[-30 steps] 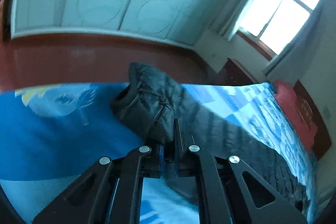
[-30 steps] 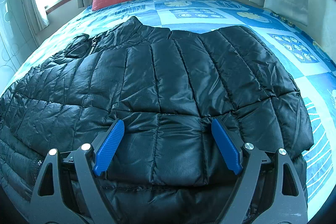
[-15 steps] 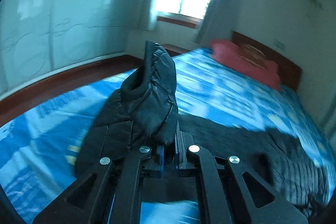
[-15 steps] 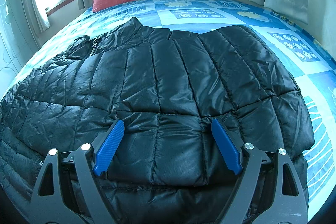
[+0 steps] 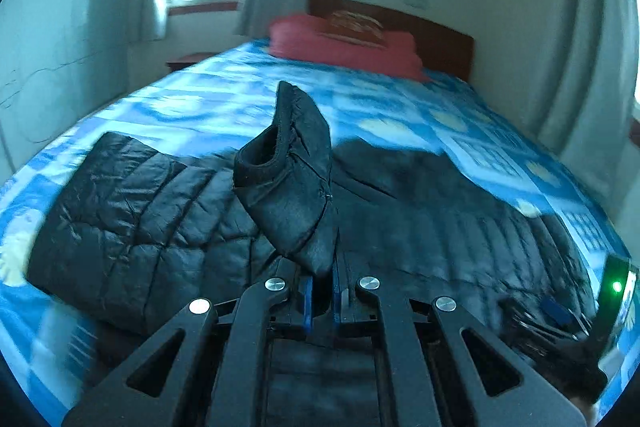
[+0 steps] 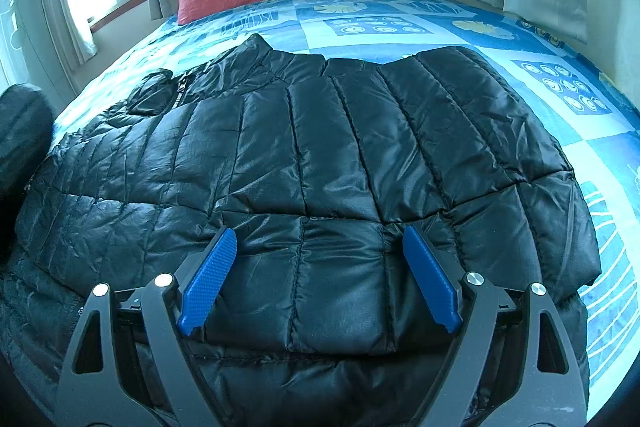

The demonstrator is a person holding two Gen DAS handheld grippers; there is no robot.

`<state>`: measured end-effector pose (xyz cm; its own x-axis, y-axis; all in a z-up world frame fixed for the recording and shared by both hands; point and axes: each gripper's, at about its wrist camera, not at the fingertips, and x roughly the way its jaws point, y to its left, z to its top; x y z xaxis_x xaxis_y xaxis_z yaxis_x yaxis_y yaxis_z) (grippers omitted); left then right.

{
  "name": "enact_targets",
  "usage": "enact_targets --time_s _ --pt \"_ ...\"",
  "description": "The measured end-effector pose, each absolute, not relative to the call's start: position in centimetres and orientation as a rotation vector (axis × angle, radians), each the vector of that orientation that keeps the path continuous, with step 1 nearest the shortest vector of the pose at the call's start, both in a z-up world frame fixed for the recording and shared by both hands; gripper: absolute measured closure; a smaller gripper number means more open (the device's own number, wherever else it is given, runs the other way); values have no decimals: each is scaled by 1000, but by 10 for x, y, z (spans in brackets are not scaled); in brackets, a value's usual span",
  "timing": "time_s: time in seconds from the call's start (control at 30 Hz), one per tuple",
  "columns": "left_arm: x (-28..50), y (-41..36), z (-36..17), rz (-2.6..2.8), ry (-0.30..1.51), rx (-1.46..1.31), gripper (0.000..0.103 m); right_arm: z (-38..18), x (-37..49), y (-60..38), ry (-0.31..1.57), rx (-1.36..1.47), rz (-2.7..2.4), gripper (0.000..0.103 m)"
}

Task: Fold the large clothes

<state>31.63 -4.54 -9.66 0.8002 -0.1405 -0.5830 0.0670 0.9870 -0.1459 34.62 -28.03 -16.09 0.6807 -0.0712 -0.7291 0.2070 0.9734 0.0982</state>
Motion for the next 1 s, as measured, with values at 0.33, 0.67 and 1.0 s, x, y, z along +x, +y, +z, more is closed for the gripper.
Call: enact_targets --time_s 0.33,0.67,1.0 --pt "291 -93 -104 -216 696 10 39 -157 352 -278 819 192 -152 17" --pt "266 16 -85 -73 637 -19 37 -120 357 -228 801 361 -4 17" --pt "274 92 -100 75 665 -62 37 -130 397 -157 856 266 112 83"
